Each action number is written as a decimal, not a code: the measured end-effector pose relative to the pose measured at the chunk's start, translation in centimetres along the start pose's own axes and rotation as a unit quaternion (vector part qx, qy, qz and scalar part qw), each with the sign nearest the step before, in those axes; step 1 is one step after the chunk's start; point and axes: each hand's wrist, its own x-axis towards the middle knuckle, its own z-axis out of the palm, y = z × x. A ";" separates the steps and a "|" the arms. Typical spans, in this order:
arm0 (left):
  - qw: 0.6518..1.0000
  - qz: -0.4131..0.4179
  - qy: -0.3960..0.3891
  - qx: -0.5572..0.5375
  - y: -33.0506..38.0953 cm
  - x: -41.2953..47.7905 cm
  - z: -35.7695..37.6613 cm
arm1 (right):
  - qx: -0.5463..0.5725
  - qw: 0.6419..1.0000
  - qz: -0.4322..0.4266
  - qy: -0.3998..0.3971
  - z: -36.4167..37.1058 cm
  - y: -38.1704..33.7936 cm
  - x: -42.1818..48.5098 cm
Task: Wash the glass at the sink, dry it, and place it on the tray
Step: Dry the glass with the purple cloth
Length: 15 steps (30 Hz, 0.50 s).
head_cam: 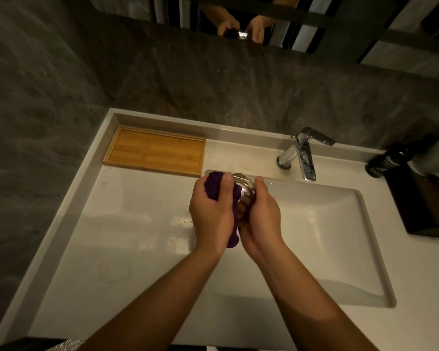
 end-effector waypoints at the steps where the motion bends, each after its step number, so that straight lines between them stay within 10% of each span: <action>1: 0.998 0.015 -0.044 0.044 0.0 0.8 -0.3 | -0.026 1.000 0.004 -0.015 -0.7 -0.4 0.4; 5: 0.963 -0.018 -0.234 0.133 0.9 4.2 -0.9 | -0.067 0.994 0.061 -0.053 -2.2 -3.2 1.2; 11: 0.998 -0.053 -0.012 -0.030 0.6 0.2 1.4 | 0.086 0.995 0.029 0.039 -0.2 -0.3 0.4; 15: 0.984 0.007 -0.142 0.103 0.7 2.6 0.0 | 0.039 0.999 0.032 -0.018 -2.3 -0.9 1.0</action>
